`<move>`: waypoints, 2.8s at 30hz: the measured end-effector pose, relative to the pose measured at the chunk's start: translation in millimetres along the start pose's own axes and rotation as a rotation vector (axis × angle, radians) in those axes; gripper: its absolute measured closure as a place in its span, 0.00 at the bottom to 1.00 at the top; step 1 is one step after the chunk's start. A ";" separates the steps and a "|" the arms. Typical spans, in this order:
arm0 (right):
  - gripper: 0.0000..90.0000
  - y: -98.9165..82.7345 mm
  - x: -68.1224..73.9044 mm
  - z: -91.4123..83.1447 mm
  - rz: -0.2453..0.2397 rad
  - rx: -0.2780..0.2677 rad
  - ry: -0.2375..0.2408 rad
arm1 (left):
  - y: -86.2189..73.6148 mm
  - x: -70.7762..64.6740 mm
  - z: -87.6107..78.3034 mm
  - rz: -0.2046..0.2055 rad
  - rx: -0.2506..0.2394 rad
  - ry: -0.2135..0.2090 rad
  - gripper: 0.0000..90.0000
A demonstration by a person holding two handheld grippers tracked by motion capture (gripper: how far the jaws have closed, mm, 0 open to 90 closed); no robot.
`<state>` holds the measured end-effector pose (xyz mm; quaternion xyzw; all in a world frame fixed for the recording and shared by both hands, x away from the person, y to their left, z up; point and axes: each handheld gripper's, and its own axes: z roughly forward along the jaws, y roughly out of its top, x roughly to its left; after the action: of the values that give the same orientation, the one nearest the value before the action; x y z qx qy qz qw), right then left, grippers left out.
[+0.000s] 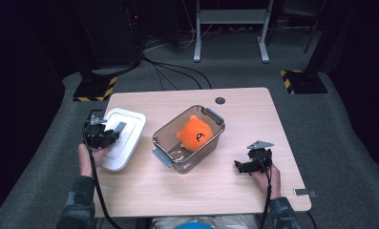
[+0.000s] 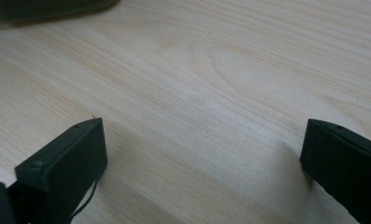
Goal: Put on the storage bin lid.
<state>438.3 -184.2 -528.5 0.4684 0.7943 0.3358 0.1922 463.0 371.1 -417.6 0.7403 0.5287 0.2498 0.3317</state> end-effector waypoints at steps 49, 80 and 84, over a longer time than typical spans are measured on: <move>0.00 0.0 -0.1 -0.1 -0.001 0.002 -0.001 | 119.1 -126.8 -15.5 0.280 -0.039 -0.217 0.74; 0.00 0.1 0.3 0.1 0.008 -0.001 -0.005 | 115.9 -202.9 40.7 0.375 0.075 -0.375 0.74; 0.00 0.1 0.3 0.1 0.008 -0.001 -0.005 | 113.3 -207.3 44.2 0.374 0.088 -0.375 0.74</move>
<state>438.2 -183.8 -528.5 0.4723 0.7917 0.3359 0.1932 499.3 139.5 -365.0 0.8722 0.3226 0.1420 0.3393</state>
